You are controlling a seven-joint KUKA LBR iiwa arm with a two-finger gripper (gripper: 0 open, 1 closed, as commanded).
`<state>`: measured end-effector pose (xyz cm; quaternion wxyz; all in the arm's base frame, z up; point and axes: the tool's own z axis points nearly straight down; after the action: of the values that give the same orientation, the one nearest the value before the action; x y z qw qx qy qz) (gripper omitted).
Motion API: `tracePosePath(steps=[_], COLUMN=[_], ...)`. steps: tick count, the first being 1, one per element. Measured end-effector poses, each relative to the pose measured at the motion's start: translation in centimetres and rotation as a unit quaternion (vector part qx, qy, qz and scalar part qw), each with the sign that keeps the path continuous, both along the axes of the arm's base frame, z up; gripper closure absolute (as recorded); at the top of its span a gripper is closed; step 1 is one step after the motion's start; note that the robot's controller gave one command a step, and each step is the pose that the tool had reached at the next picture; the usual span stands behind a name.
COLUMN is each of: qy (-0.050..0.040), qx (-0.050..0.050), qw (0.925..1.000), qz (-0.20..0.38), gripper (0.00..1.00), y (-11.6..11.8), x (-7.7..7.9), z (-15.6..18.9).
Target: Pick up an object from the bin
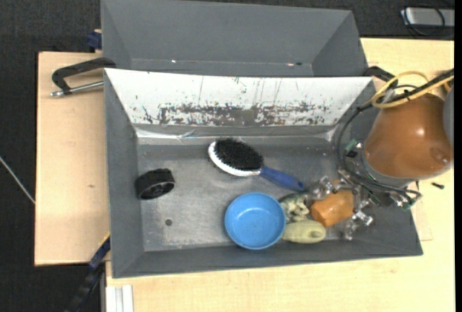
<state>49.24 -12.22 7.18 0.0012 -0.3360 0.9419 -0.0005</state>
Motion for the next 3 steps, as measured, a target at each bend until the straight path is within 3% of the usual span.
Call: tracePosePath(steps=[1,2,3], qy=[-0.0003,-0.0007,-0.0034], qx=[0.0,0.001,0.0], qw=[1.0,1.0,1.0], qz=[0.0,0.0,-0.001], gripper=[0.0,1.0,1.0], y=[0.1,0.2,0.2], x=[0.1,0.2,0.4], z=[0.1,0.2,3.9])
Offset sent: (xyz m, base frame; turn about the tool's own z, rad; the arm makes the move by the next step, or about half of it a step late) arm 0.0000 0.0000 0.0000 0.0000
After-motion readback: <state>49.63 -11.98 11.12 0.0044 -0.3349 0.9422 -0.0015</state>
